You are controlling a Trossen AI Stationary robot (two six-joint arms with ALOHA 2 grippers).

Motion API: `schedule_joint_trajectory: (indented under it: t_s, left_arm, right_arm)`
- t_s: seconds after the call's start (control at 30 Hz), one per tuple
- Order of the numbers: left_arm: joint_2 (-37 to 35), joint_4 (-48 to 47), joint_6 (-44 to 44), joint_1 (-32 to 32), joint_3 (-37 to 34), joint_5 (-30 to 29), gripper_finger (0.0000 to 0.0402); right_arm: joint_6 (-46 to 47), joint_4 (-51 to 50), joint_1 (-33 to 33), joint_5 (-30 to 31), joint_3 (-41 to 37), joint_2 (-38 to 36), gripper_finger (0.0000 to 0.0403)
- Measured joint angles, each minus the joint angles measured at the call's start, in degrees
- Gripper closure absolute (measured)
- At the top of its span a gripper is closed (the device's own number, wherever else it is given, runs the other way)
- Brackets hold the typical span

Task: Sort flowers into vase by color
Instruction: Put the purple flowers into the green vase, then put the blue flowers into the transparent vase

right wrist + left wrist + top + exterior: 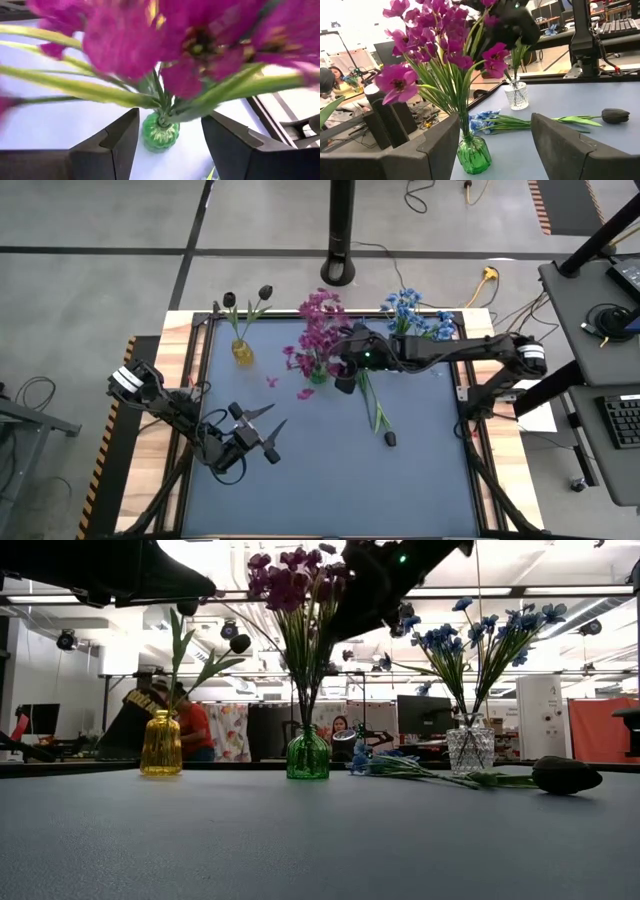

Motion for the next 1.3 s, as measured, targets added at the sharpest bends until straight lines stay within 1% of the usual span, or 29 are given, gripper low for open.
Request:
schedule_joint_trajectory:
  t_s: [0.13,0.37,0.53,0.63,0.83,0.97,1.03,1.1,1.23,1.3]
  left_arm:
    - [0.0,0.0,0.0,0.0,0.0,0.0,0.0174]
    - [0.0,-0.1,-0.1,0.0,0.0,0.0,0.0174]
    - [0.0,-0.1,-0.2,0.1,0.0,0.0,0.0174]
    - [0.0,-0.1,-0.2,0.2,0.0,0.0,0.0174]
    - [0.0,-0.1,-0.6,0.3,0.0,0.0,0.0174]
    - [0.0,-0.1,0.0,0.5,0.0,0.0,0.0174]
    - [0.0,-0.2,0.2,0.8,0.0,0.0,0.0174]
    - [0.0,-0.2,-0.1,0.9,0.0,0.0,0.0174]
    - [0.0,-0.2,-1.7,0.9,0.0,0.0,0.0174]
    - [0.0,-0.2,-2.2,0.9,0.0,0.0,0.0174]
  right_arm:
    - [2.3,-6.1,0.9,0.0,0.8,-2.9,0.0195]
    - [11.1,-22.7,4.0,-0.1,1.8,-8.2,0.0195]
    - [16.4,-28.1,7.0,-0.1,-0.1,-10.7,0.0195]
    - [19.3,-30.3,8.7,-0.2,-2.4,-10.9,0.0195]
    - [26.9,-28.9,8.8,-0.5,-9.2,-9.2,0.0195]
    - [29.4,-21.6,7.2,-0.6,-13.0,-7.0,0.0195]
    - [29.8,-17.0,6.7,-0.4,-14.5,-5.1,0.0195]
    - [31.3,-14.6,6.7,-0.1,-15.6,-3.1,0.0195]
    - [35.0,-12.4,6.9,0.1,-16.7,1.5,0.0195]
    - [37.3,-12.5,7.0,2.2,-16.9,4.0,0.0195]
